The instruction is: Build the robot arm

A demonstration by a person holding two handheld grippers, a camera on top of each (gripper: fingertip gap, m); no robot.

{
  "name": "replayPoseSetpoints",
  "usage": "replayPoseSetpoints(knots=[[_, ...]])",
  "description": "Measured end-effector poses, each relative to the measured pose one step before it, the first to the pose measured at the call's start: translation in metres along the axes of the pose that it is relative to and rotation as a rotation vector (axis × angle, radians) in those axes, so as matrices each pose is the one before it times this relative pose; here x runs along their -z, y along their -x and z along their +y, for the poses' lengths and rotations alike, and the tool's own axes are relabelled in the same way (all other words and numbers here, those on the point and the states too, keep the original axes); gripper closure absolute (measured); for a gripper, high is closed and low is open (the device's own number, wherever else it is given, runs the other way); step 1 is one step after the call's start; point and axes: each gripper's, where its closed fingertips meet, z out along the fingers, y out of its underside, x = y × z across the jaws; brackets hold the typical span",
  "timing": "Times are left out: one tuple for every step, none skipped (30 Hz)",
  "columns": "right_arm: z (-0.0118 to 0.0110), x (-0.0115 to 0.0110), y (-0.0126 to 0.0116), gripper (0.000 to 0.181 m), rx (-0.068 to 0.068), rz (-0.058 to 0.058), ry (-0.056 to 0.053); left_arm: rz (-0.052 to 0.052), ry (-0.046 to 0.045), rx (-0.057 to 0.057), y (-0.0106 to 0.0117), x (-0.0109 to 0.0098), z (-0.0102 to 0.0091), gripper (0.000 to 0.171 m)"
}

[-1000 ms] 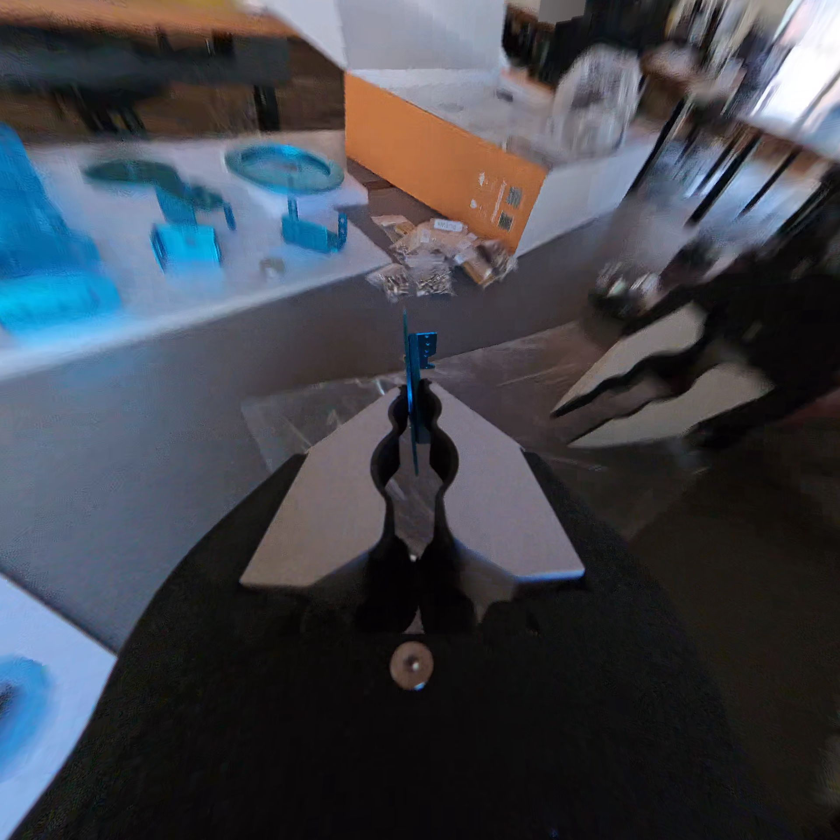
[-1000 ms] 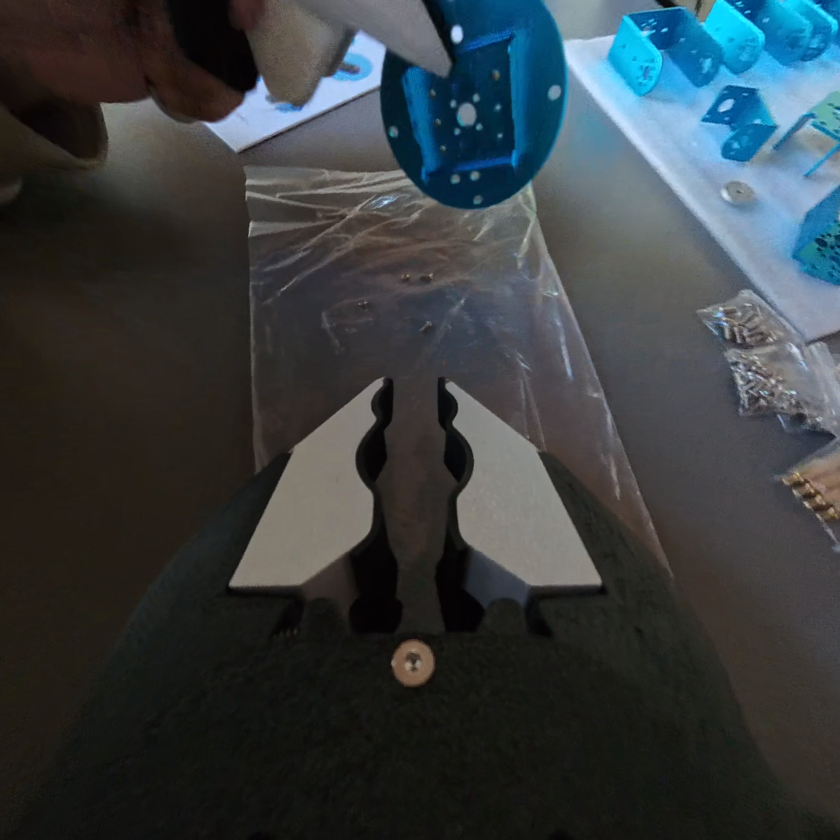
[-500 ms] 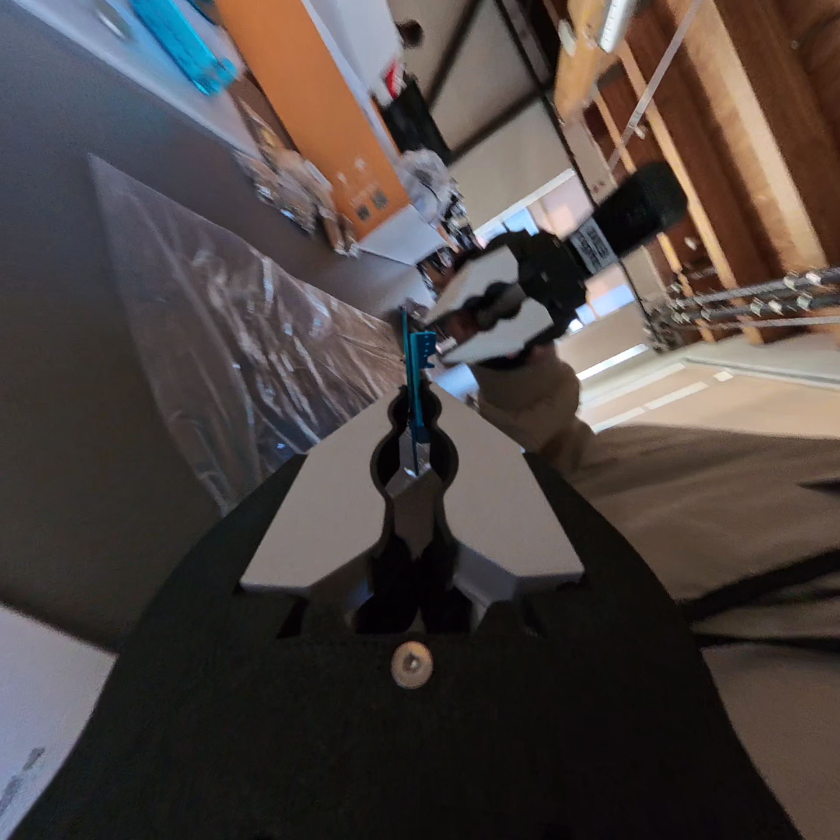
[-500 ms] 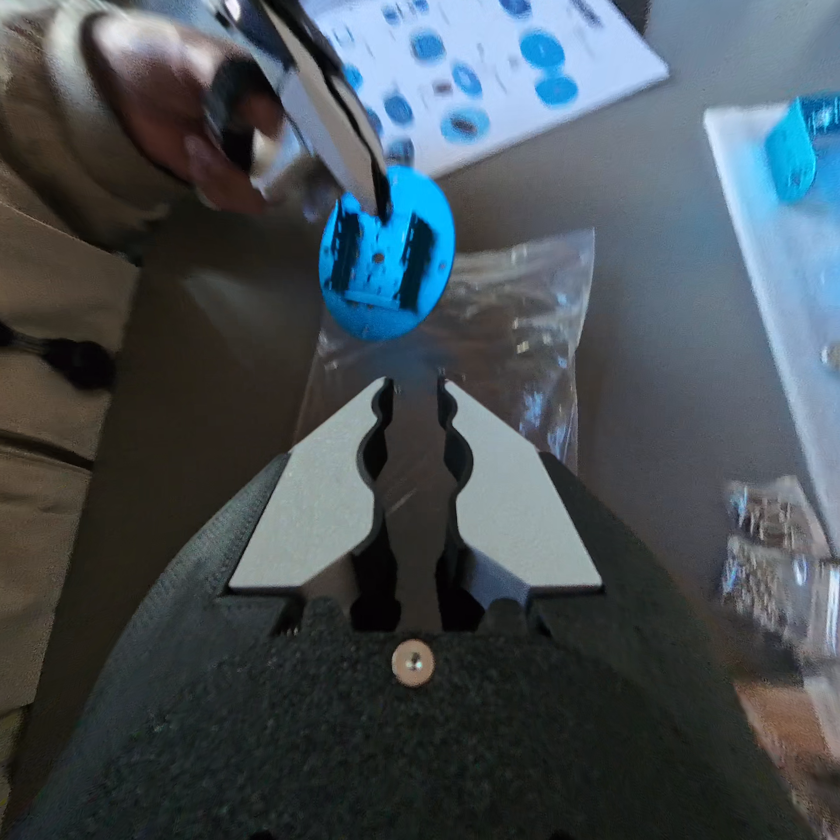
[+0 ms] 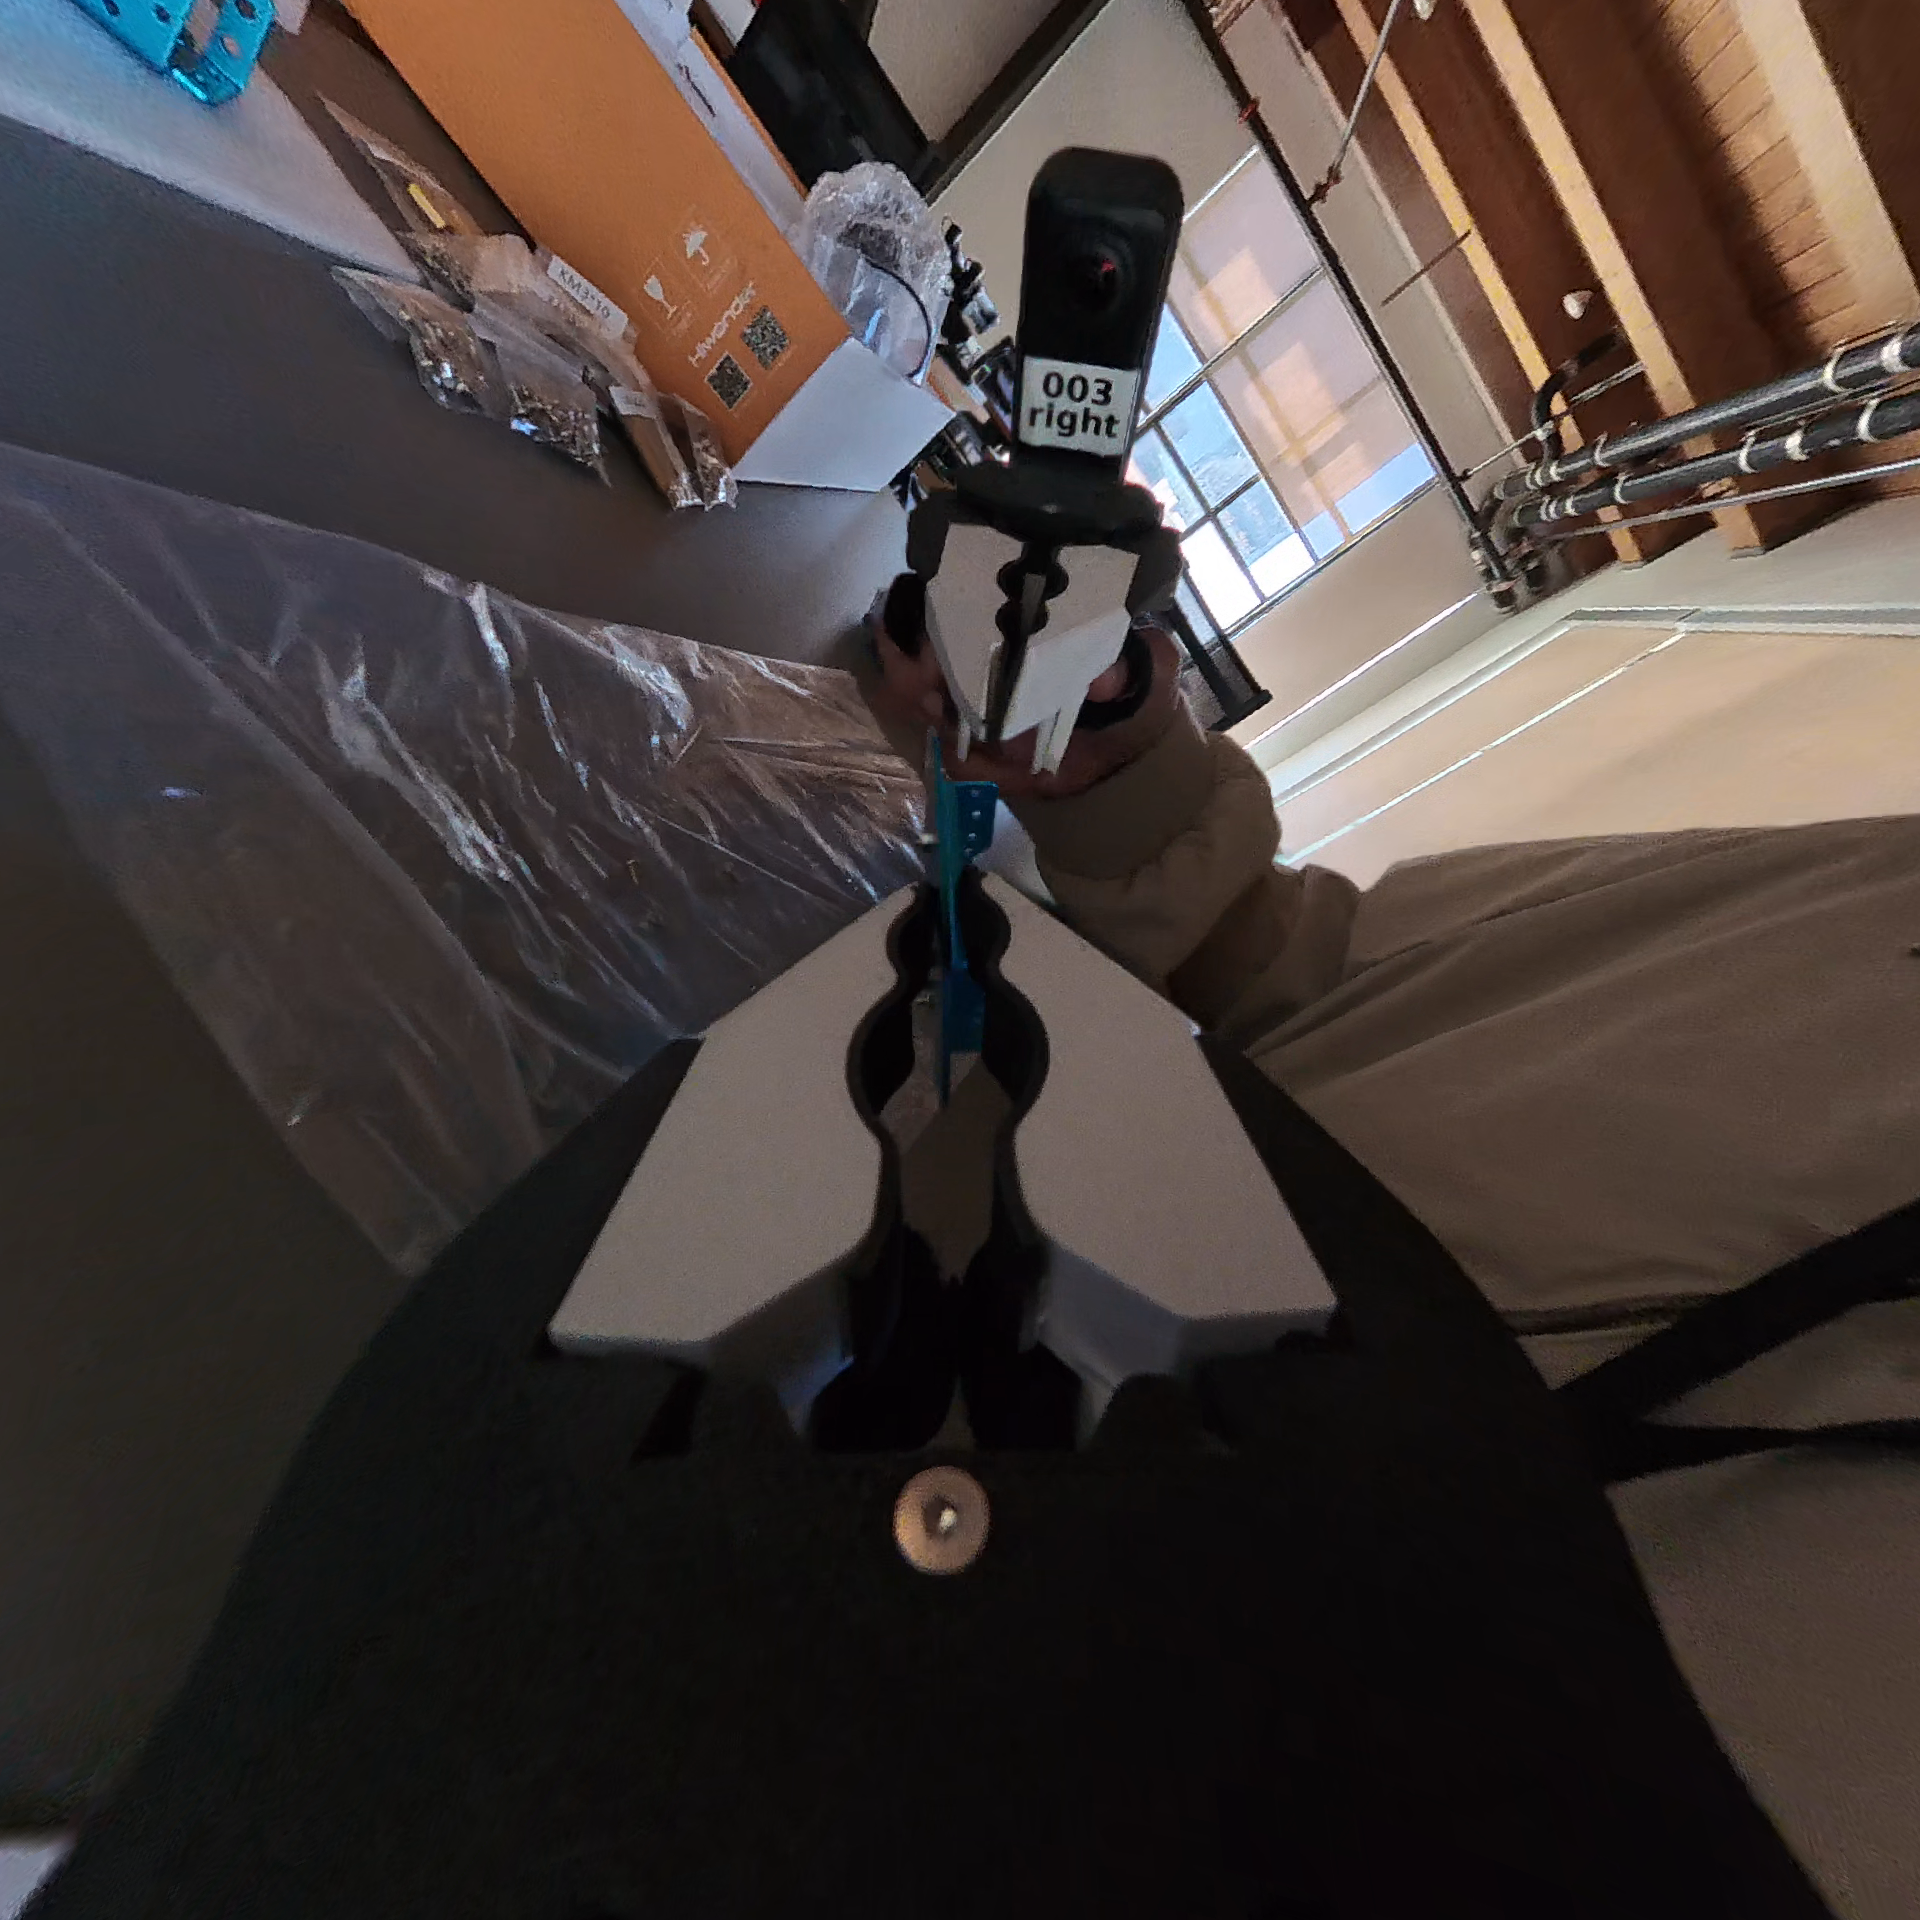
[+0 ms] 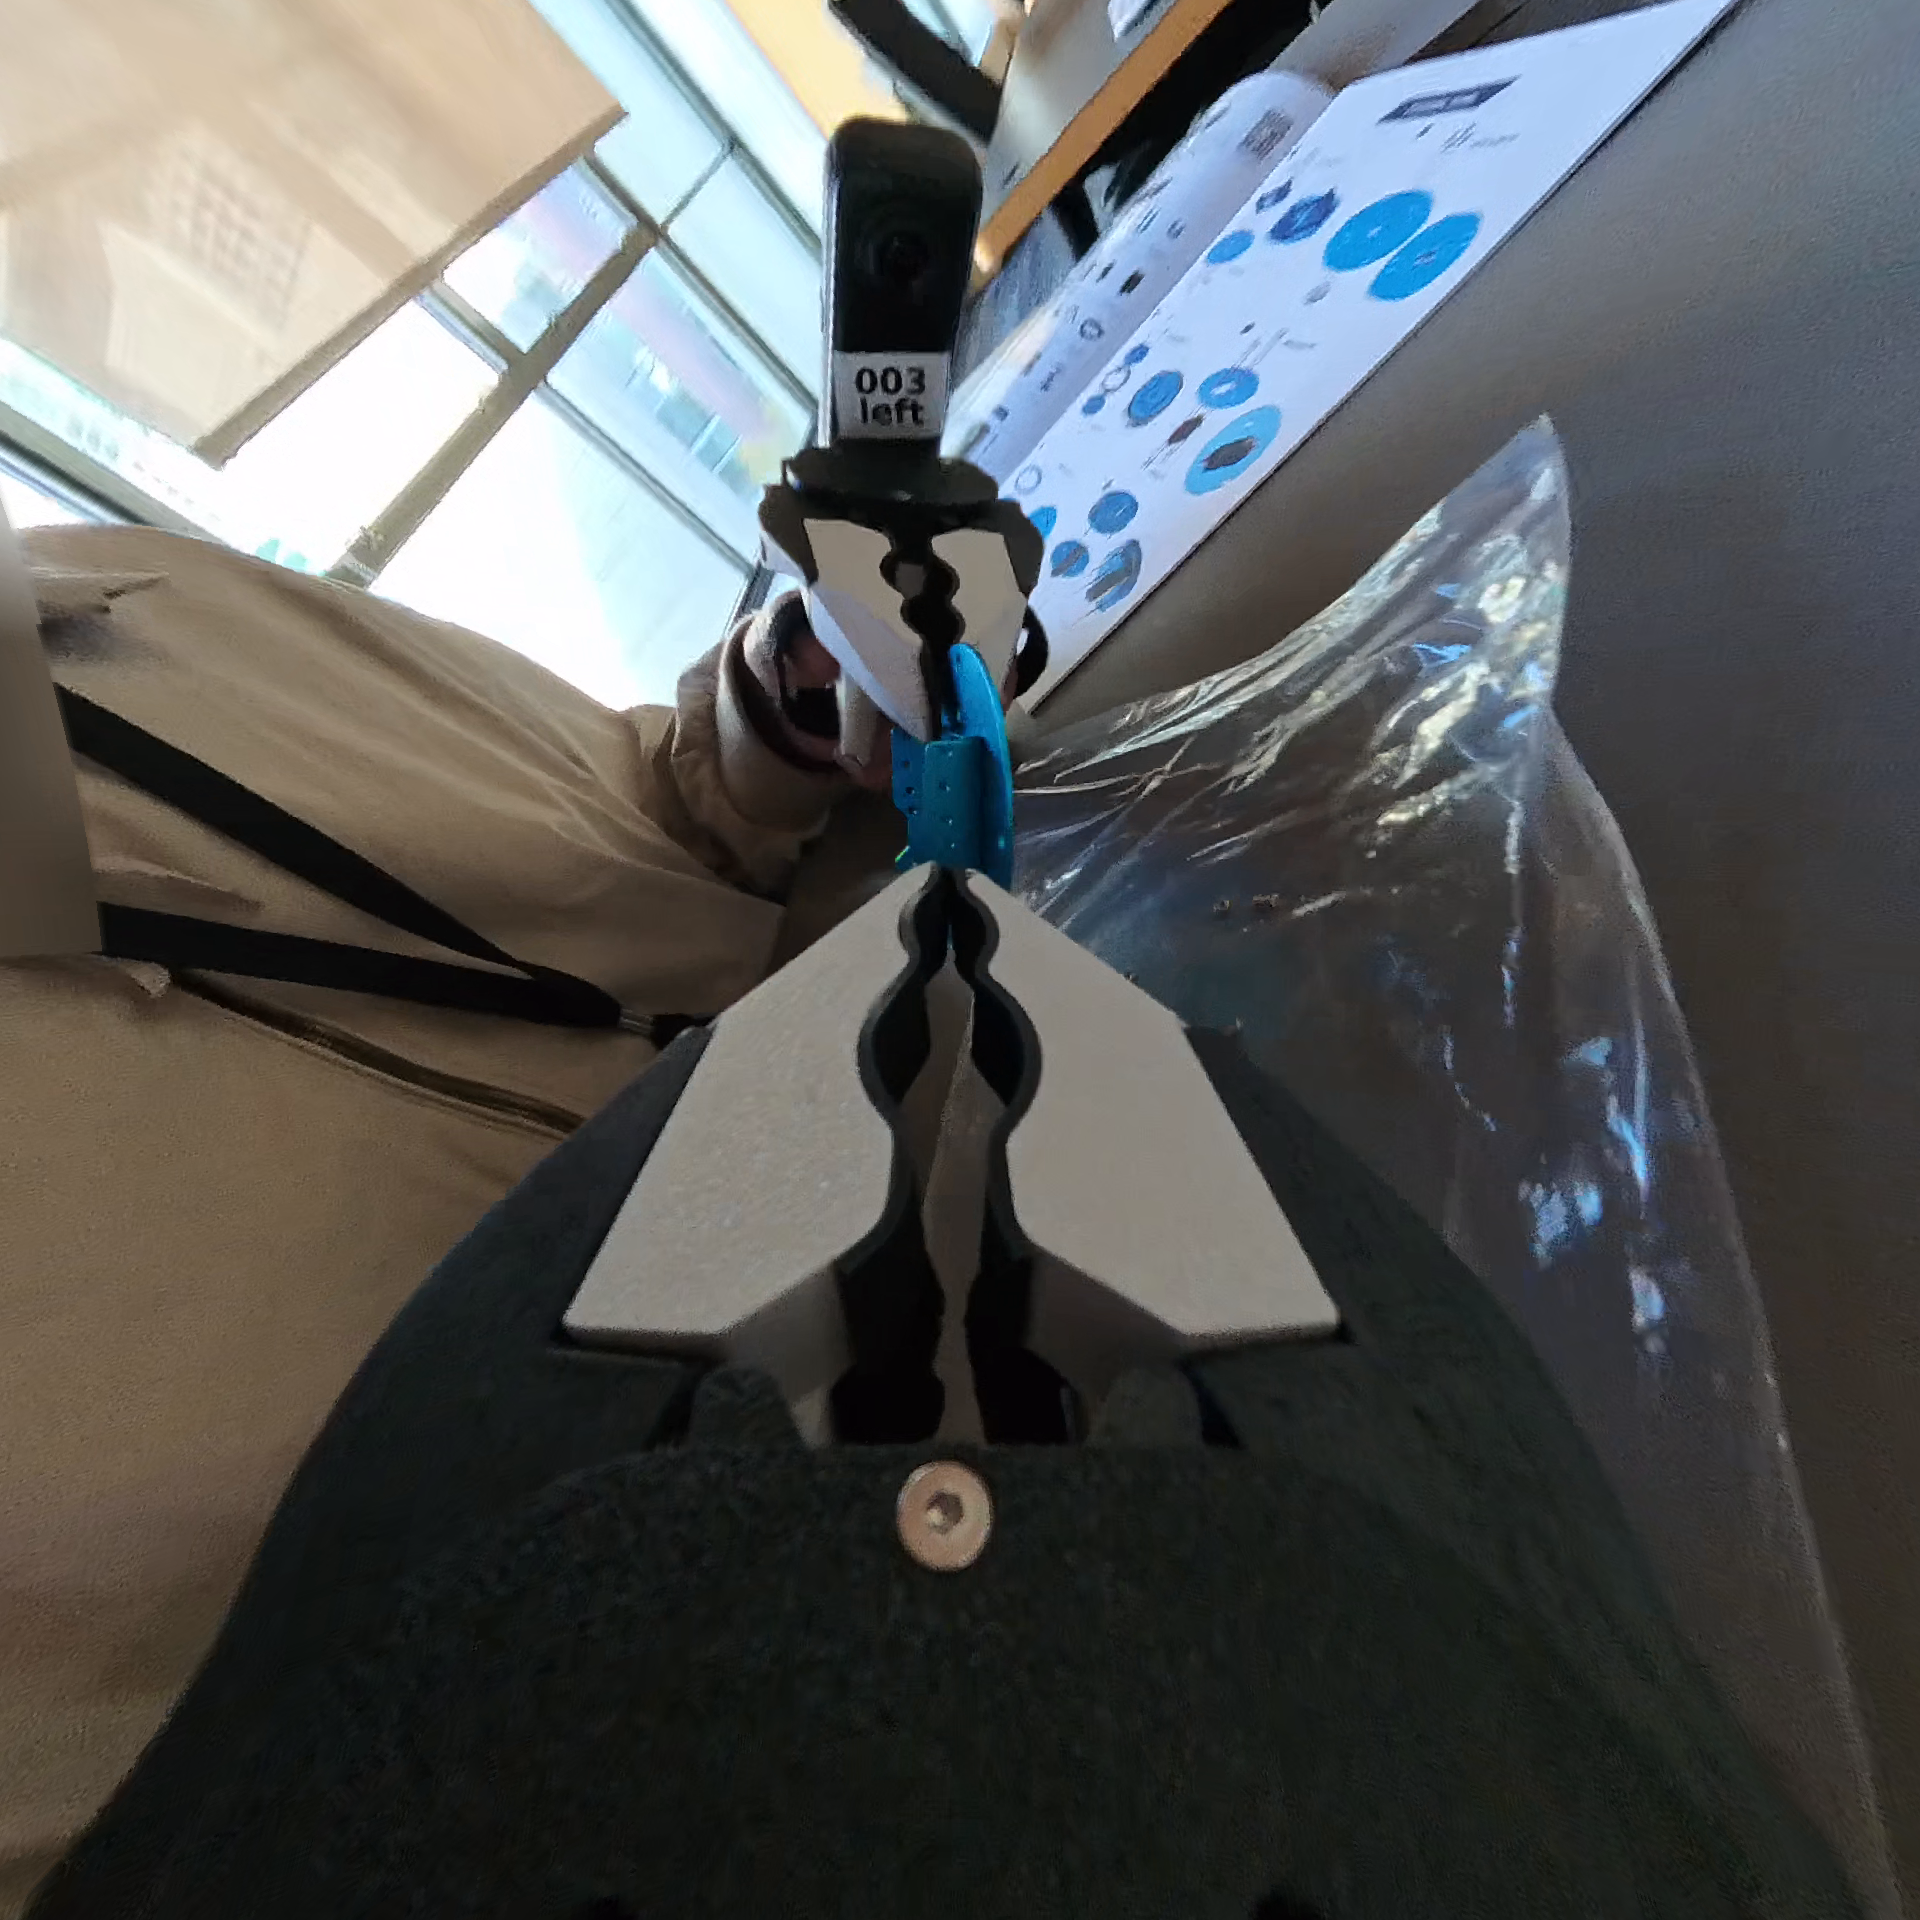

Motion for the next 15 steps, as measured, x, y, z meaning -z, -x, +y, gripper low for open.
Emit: replayPoseSetpoints(knots=[[0.00094,0.00610,-0.00259,0.181,0.0089,0.0285,-0.0208,0.0140,0.00377,0.0050,-0.00197,-0.00401,-0.00080,0.168],[0.00212,0.00409,-0.00547,0.181,0.0165,0.0458,-0.0095,0.0313,0.00855,0.0157,-0.00392,-0.00454,-0.00028,0.168],[0.00340,0.00068,0.00059,0.176,0.0155,0.0057,0.0023,0.0300,0.00702,0.0163,-0.00339,-0.00491,-0.00025,0.168],[0.00303,-0.00224,0.00515,0.157,-0.0086,-0.0296,0.0034,0.0240,0.00543,0.0136,-0.00245,-0.00520,-0.00022,0.168],[0.00336,-0.00311,0.00656,0.151,-0.0205,-0.0458,0.0124,0.0182,0.00867,0.0135,-0.00159,-0.00535,0.00046,0.168],[0.00193,-0.00290,0.00674,0.158,-0.0115,-0.0482,0.0052,0.0069,0.00581,0.0099,-0.00011,-0.00517,0.00010,0.168],[0.00132,-0.00170,0.00255,0.168,-0.0054,-0.0208,-0.0026,0.0021,0.00264,0.0041,0.00039,-0.00473,-0.00024,0.168],[0.00270,0.00133,-0.00218,0.174,-0.0038,0.0068,0.0105,-0.0030,0.00351,0.0013,0.00106,-0.00356,-0.00031,0.167],[0.00037,0.00463,-0.00619,0.181,-0.0223,0.0314,-0.0061,-0.0105,0.00905,-0.0030,0.00223,-0.00306,0.00034,0.167],[-0.00187,0.00555,-0.00303,0.181,-0.0396,0.0060,-0.0204,-0.0241,0.01044,-0.0149,0.00389,-0.00299,0.00072,0.166],[-0.00009,0.00696,-0.00582,0.181,-0.0463,0.0218,-0.0089,-0.0547,0.00569,-0.0351,0.00752,-0.00170,-0.00054,0.160],[0.00101,0.00829,-0.01104,0.181,-0.0370,0.0567,-0.0051,-0.0800,0.00476,-0.0604,0.00999,0.00033,-0.00142,0.148],[0.00204,0.00892,-0.01315,0.181,-0.0244,0.0704,-0.0030,-0.0780,0.00752,-0.0758,0.00825,0.00151,-0.00131,0.144],[0.00090,0.00856,-0.00945,0.181,-0.0291,0.0428,-0.0144,-0.0518,0.01200,-0.0813,0.00329,0.00147,-0.00041,0.144],[-0.00003,0.00755,-0.00498,0.181,-0.0430,0.0104,-0.0227,-0.0316,0.02414,-0.0820,-0.00025,0.00024,0.00181,0.145]])
